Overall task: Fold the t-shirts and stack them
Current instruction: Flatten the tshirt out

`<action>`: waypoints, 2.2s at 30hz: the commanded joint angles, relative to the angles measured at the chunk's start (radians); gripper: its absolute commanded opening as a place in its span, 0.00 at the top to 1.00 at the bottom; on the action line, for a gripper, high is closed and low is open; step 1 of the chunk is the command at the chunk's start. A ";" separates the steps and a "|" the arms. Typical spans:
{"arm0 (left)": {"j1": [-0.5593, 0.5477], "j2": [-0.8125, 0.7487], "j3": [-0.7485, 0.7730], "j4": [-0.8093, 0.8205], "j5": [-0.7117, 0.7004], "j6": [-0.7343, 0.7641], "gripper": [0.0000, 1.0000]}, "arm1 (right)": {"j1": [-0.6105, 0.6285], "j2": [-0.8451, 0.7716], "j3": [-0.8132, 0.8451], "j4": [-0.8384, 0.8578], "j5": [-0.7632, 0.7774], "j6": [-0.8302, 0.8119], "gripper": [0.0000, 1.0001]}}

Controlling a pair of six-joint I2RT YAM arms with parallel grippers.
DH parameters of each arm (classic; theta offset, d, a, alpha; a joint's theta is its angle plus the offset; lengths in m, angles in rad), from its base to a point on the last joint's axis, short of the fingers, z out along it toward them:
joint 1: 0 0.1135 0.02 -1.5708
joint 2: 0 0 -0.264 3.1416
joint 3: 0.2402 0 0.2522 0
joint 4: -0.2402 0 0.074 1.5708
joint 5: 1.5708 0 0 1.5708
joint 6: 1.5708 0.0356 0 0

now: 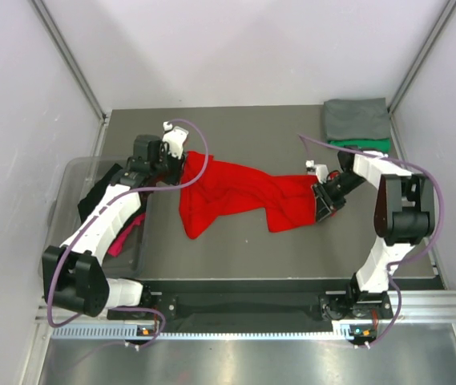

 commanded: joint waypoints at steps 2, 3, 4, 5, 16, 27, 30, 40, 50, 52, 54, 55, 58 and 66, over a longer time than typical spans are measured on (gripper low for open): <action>0.007 -0.045 -0.008 0.041 0.025 -0.016 0.56 | -0.002 -0.103 0.029 -0.066 -0.044 -0.021 0.76; 0.007 -0.047 -0.006 0.040 0.025 -0.016 0.56 | -0.002 -0.106 0.029 -0.072 -0.047 -0.021 0.76; 0.007 -0.051 -0.006 0.038 0.025 -0.016 0.56 | -0.002 -0.111 0.030 -0.078 -0.052 -0.021 0.75; 0.007 -0.051 -0.006 0.040 0.027 -0.018 0.56 | -0.002 -0.115 0.032 -0.081 -0.052 -0.021 0.75; 0.018 -0.074 -0.017 0.035 0.033 -0.022 0.56 | -0.001 -0.094 0.004 -0.055 -0.060 -0.010 0.77; 0.020 -0.048 0.000 0.035 0.056 -0.029 0.53 | 0.002 -0.141 0.009 -0.026 -0.047 -0.001 1.00; 0.009 -0.004 0.021 0.026 0.056 -0.015 0.51 | -0.002 -0.216 0.101 -0.067 -0.063 0.005 1.00; -0.049 0.415 0.352 -0.140 0.018 0.028 0.52 | -0.041 -0.267 0.400 -0.080 -0.156 0.110 1.00; -0.082 0.814 0.832 -0.253 -0.047 0.065 0.48 | -0.042 -0.255 0.339 -0.026 -0.187 0.147 1.00; -0.082 0.878 0.880 -0.264 -0.060 0.071 0.48 | -0.042 -0.255 0.327 -0.026 -0.185 0.144 1.00; -0.082 0.912 0.934 -0.272 -0.067 0.074 0.48 | -0.042 -0.258 0.319 -0.025 -0.188 0.140 1.00; -0.082 0.943 0.949 -0.276 -0.068 0.077 0.48 | -0.042 -0.257 0.311 -0.022 -0.190 0.139 1.00; -0.083 0.990 0.998 -0.302 -0.077 0.074 0.48 | -0.044 -0.258 0.303 -0.019 -0.191 0.139 1.00; -0.094 1.049 1.015 -0.304 -0.080 0.074 0.48 | -0.044 -0.250 0.305 -0.020 -0.198 0.139 1.00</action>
